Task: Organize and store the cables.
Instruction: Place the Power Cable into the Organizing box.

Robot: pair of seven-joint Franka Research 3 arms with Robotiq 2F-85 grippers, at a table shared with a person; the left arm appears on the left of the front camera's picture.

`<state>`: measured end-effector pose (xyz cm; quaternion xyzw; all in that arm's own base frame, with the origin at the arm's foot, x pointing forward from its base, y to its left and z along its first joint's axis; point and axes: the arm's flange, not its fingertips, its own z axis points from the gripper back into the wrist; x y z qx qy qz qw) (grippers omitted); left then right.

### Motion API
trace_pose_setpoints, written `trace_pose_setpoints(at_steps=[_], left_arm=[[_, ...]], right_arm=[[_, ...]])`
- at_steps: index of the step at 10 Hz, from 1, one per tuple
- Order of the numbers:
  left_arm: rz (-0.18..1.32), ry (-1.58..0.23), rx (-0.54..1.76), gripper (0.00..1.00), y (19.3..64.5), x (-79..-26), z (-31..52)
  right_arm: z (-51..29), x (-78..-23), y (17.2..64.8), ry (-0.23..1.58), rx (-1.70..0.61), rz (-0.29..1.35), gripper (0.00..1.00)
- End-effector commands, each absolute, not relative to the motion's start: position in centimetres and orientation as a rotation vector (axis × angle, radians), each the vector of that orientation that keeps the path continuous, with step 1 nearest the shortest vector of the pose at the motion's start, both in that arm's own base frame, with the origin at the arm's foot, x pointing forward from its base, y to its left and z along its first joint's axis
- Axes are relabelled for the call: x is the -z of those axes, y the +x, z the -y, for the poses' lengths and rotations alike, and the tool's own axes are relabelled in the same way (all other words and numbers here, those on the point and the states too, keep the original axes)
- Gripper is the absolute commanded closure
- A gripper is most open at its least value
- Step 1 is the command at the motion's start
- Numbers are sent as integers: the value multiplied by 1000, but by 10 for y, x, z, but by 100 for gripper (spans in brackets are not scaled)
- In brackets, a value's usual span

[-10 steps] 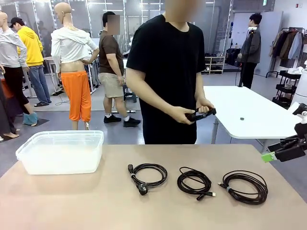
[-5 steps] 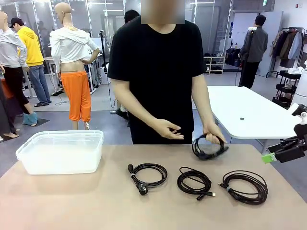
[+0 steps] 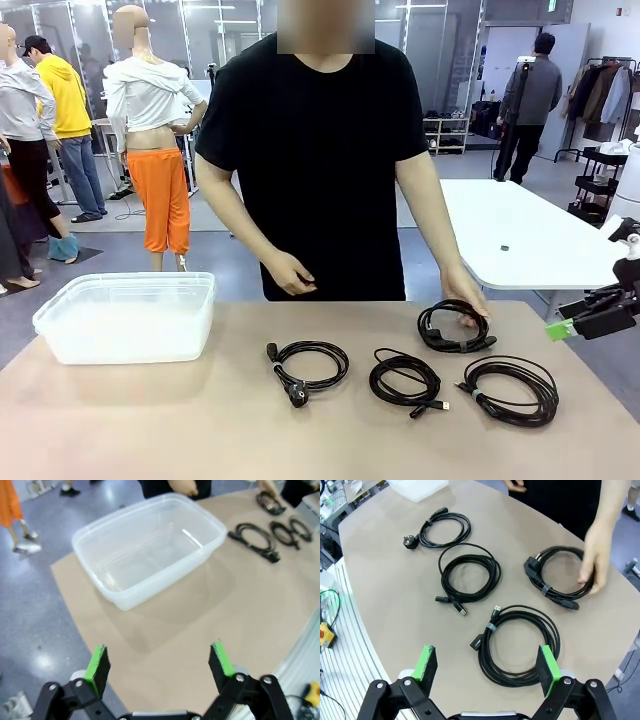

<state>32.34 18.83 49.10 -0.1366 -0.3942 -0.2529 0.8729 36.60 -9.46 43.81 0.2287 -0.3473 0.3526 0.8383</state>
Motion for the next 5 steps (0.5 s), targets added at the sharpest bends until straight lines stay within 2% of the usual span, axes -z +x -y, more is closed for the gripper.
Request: trace_pose_setpoints(at_steps=[1, 2, 4, 5], left_arm=[[782, -244, 509, 0, 284, -529, -199], [694, -186, 492, 0, 286, -540, -169], [650, -187, 614, 0, 296, -563, -99], [601, -203, 663, 0, 305, -574, -62]], right_arm=[[120, -441, 353, 482, -878, 837, 0], [140, -446, 339, 471, -950, 910, 0], [176, -447, 306, 450, -897, 950, 0], [189, -446, 289, 435, -973, 959, 0]])
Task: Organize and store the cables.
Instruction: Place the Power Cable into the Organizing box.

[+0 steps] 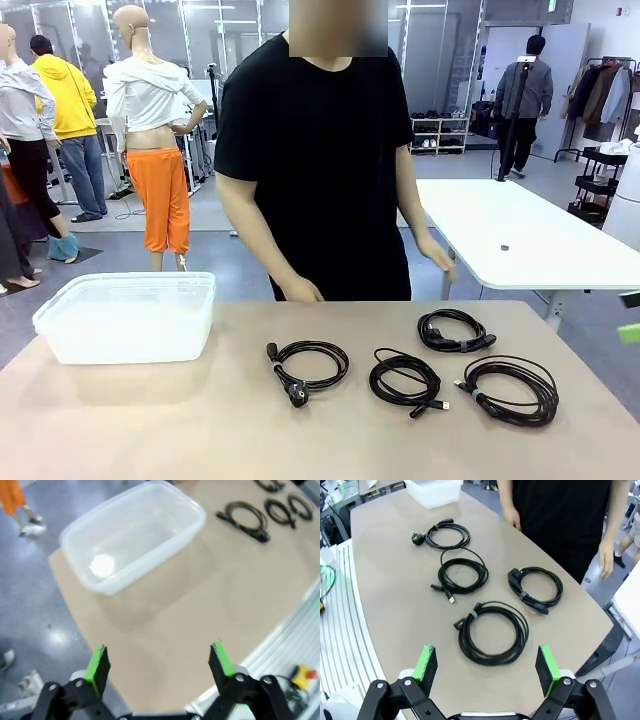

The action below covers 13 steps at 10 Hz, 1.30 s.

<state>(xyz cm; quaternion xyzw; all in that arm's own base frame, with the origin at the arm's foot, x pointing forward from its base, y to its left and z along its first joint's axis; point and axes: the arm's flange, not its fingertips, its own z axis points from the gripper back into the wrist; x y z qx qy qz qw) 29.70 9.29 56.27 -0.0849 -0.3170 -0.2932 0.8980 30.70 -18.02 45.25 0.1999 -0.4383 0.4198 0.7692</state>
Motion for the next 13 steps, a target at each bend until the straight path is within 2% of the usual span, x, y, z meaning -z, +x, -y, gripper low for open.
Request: trace_pose_setpoints(at_steps=[1, 5, 7, 9, 11, 12, 13], left_arm=[[555, -196, 688, 0, 312, -581, -26], [368, -202, 639, 0, 348, -582, 120], [347, -168, 582, 0, 361, -578, 177], [362, -166, 597, 0, 367, -573, 200], [378, -145, 593, 0, 372, -564, 196], [344, -187, 606, 0, 366, -568, 204], [344, -187, 606, 0, 366, -568, 204]], right_arm=[[202, -442, 276, 429, -1039, 982, 0], [253, -401, 249, 459, -1118, 1147, 0], [266, -387, 230, 470, -1117, 1222, 0], [267, -386, 218, 459, -1056, 1241, 0], [261, -392, 229, 457, -932, 1240, 0], [266, -383, 216, 459, -1030, 1237, 0], [266, -383, 216, 459, -1030, 1237, 0]])
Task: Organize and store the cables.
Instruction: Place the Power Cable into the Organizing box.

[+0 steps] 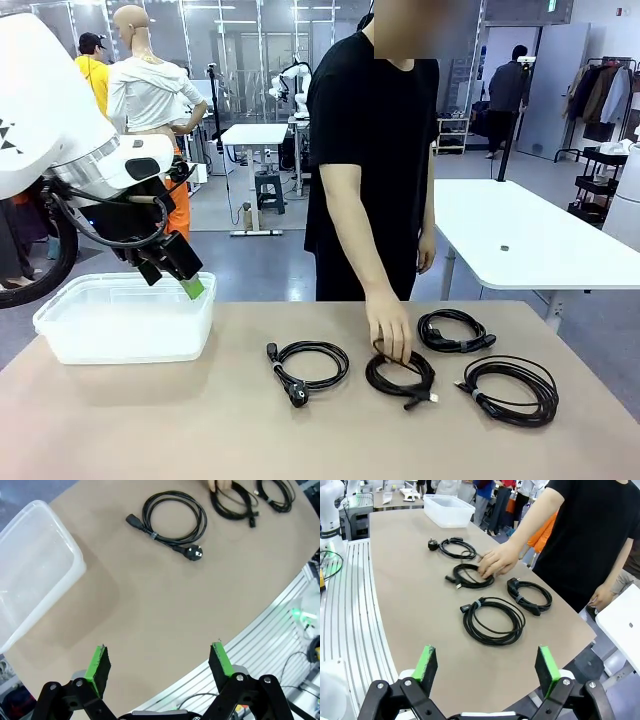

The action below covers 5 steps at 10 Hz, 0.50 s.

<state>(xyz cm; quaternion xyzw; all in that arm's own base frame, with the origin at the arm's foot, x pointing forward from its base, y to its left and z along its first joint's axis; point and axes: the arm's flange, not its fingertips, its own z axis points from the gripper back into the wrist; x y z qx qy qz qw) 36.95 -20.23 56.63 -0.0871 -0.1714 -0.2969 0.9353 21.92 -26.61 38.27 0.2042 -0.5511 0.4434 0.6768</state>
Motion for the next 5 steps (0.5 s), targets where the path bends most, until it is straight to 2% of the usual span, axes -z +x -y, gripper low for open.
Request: trace_pose_setpoints(at_steps=[1, 4, 5], left_arm=[[344, -187, 606, 0, 366, -568, 204], [350, -179, 612, 0, 368, -566, 204], [304, -163, 531, 0, 376, -554, 219]], right_arm=[[266, -383, 216, 459, -1030, 1237, 0], [266, -383, 216, 459, -1030, 1237, 0], [266, -383, 216, 459, -1030, 1237, 0]])
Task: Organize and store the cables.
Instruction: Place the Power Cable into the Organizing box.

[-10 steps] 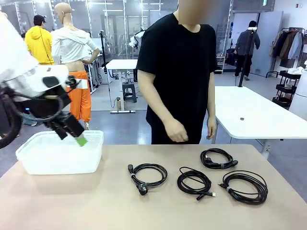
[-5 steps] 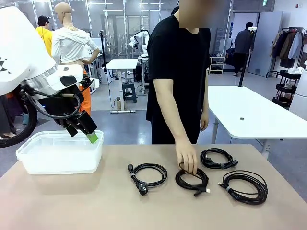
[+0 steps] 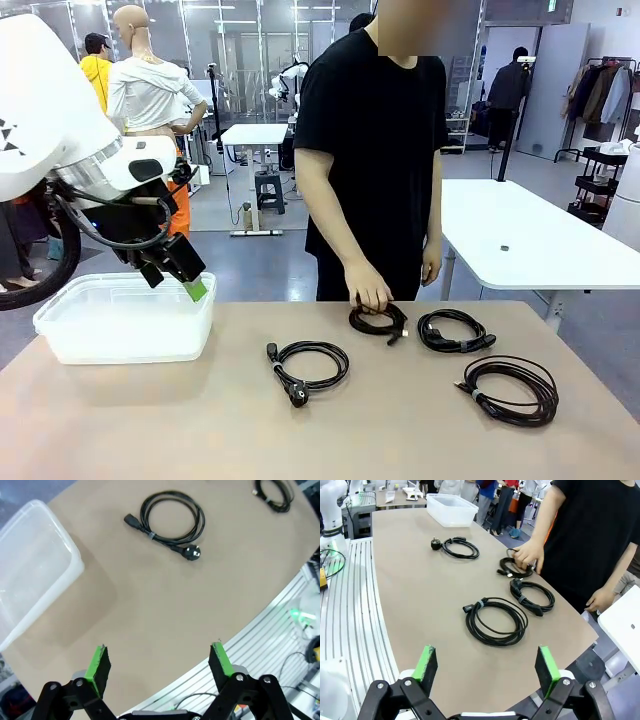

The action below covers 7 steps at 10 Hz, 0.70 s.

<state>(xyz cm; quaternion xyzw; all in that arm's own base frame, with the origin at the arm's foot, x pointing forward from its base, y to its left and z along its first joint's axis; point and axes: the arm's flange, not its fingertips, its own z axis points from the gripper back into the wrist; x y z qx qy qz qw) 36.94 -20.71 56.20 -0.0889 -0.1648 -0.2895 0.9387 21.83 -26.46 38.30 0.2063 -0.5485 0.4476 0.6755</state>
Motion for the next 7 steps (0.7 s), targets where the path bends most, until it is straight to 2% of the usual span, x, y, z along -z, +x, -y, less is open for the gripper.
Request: trace_pose_setpoints(at_steps=[1, 2, 4, 7], left_arm=[[301, -149, 538, 0, 381, -552, 230], [271, -176, 529, 0, 395, -552, 248], [217, -113, 458, 0, 417, -541, 286], [186, -34, 344, 0, 445, -502, 354]], right_arm=[[266, -383, 216, 459, -1030, 1237, 0], [266, -383, 216, 459, -1030, 1237, 0], [266, -383, 216, 459, -1030, 1237, 0], [266, -383, 216, 459, -1030, 1237, 0]])
